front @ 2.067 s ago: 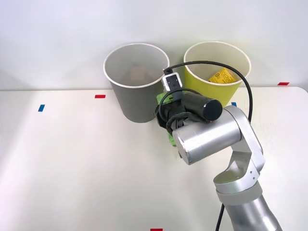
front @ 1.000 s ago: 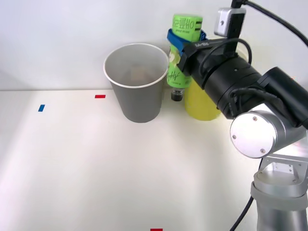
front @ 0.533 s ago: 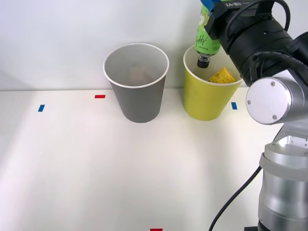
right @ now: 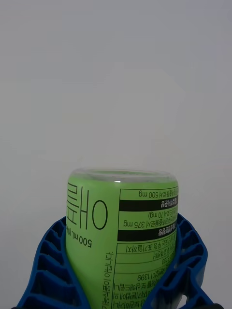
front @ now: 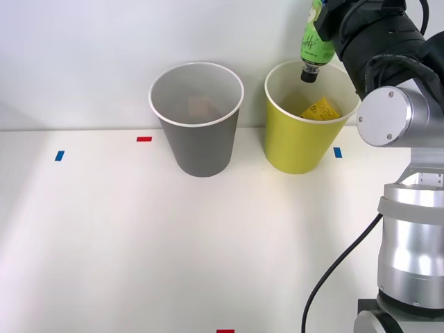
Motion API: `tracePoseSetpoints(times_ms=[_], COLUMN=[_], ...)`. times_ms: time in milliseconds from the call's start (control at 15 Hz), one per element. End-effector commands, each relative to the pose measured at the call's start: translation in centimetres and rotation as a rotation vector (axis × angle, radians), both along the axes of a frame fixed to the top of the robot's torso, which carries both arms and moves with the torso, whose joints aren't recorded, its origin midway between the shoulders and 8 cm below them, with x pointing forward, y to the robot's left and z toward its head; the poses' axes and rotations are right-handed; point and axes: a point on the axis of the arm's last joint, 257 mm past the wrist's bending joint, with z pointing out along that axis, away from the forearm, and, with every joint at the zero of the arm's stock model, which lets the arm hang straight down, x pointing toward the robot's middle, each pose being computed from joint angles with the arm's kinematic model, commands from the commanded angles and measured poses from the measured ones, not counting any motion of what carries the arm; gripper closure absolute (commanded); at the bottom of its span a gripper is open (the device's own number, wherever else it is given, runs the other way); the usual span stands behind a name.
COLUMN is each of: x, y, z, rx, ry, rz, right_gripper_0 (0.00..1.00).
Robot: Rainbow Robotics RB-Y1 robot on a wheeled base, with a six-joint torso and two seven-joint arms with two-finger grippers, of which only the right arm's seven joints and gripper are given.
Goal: Put cans in the gray bin, plastic bottles in the light green bin
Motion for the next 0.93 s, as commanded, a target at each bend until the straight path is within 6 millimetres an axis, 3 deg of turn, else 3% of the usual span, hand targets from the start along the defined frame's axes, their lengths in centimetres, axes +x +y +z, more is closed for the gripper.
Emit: tracePoseSetpoints(times_ms=[67,333,533,600,667,733,800,933], x=[1.9,4.0,4.3,4.3,4.3,4.3,4.3,4.3], y=[-0.7,-0.2,0.2,0.4,0.4,0.3,0.4,0.5], z=[-1.0,-2.1,-2.5,-2.5,-2.4,-2.4,-2.4,-2.5], rx=[-0.005,-0.027,-0.033,-0.034,-0.038,-0.045,-0.050,-0.071], ry=[0.013,0.029,0.025,0.024,0.021,0.017,0.016,0.014], rz=[-0.016,-0.018,-0.016,-0.015,-0.019,-0.025,-0.027,-0.034], right_gripper_0=[1.00,1.00,1.00,0.94,0.71,0.29,0.00,0.00])
